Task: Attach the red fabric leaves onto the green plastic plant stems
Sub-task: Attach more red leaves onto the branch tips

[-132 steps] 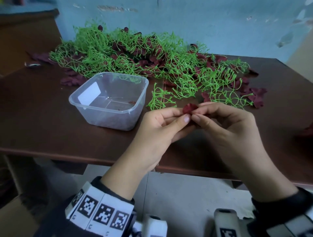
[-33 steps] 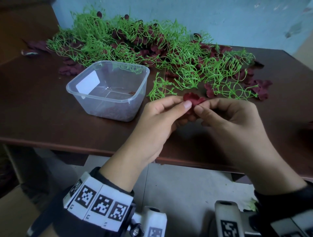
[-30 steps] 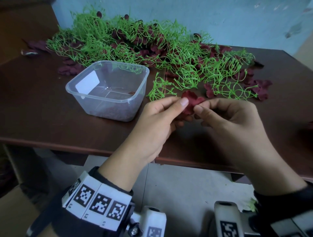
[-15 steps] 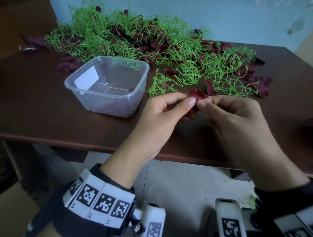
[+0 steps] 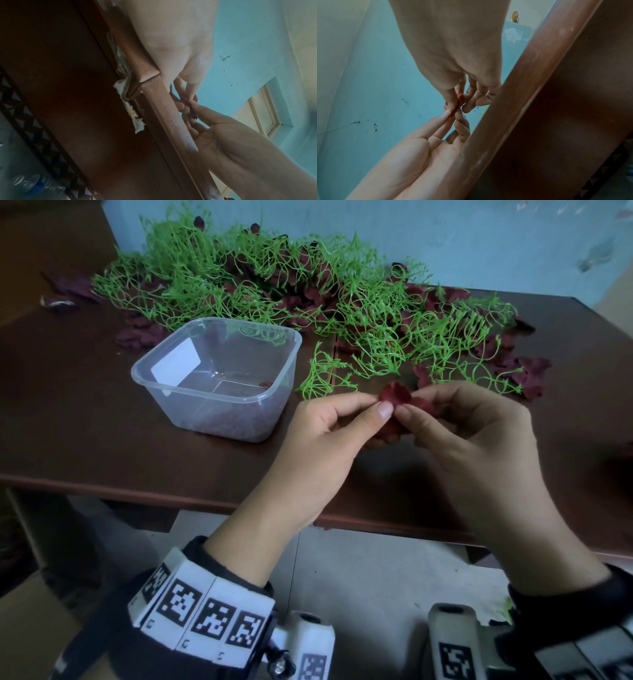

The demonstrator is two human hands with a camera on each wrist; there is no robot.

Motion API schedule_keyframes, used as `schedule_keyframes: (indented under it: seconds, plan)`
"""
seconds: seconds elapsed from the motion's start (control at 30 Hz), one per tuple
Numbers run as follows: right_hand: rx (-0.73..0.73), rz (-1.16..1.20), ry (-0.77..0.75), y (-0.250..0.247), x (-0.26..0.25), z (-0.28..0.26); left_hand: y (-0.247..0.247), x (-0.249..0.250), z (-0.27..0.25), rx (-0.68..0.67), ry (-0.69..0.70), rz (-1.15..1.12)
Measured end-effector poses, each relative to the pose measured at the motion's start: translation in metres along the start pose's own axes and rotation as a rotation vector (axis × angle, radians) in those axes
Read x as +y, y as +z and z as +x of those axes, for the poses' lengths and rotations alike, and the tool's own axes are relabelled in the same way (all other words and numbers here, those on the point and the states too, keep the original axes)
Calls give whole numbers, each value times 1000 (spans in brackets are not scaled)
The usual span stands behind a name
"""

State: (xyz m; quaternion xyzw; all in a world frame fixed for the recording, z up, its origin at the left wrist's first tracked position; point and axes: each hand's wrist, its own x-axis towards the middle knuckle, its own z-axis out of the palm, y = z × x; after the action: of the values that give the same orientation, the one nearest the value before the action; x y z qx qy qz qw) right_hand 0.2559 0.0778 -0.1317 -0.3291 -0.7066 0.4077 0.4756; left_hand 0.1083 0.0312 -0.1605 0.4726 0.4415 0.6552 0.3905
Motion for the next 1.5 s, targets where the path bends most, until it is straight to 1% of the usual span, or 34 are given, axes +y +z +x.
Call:
schedule_keyframes:
  seconds: [0.1, 0.17, 0.27, 0.37, 0.47, 0.53, 0.63, 0.7, 0.77, 0.8, 0.87, 0.9, 0.93, 1.07, 1.1, 1.17, 1.23, 1.33, 1.5]
  plan:
    - [62, -179, -103, 1, -2, -2, 1, 2, -4, 47, 30, 84]
    - [80, -241, -115, 3, -2, -3, 2, 3, -7, 86, 70, 148]
    - [47, -242, -77, 4, -3, -2, 3, 4, -7, 121, 112, 189]
    - [5, -221, -22, 4, -1, 1, 5, 5, -7, 143, 105, 187]
    - [-39, -279, 18, 5, 2, 0, 8, 8, -9, 164, 100, 187]
    - [-44, -284, 11, 5, 1, -1, 10, 9, -10, 183, 96, 210]
    - [-12, -272, -19, 5, 0, -1, 9, 13, -12, 190, 90, 236]
    - [5, -254, -18, 4, 0, -1, 7, 17, -13, 203, 120, 324]
    - [1, -232, -10, 4, 0, -1, 4, 22, -13, 238, 204, 433]
    - [-6, -224, -6, 4, 0, -1, 2, 24, -11, 266, 264, 512]
    - [-11, -206, 9, 4, 0, -2, -1, 24, -6, 310, 383, 737]
    - [-10, -200, 19, 5, 1, -2, -2, 23, -2, 304, 409, 857]
    - [-9, -199, 28, 5, 1, -3, -3, 23, 1, 279, 392, 960]
    - [-52, -289, 19, 5, 1, -5, -5, 23, 7, 165, 182, 1240]
    - [-64, -305, 24, 5, 1, -6, -6, 22, 7, 146, 134, 1284]
    - [-82, -312, 52, 5, 3, -6, -10, 21, 9, 138, 63, 1297]
    - [-89, -315, 67, 5, 5, -6, -15, 16, 11, 159, 71, 1252]
    - [-112, -353, 40, 3, 4, -8, -18, 10, 14, 187, 81, 1203]
    - [-130, -392, 39, 4, 3, -9, -22, 2, 15, 237, 150, 1108]
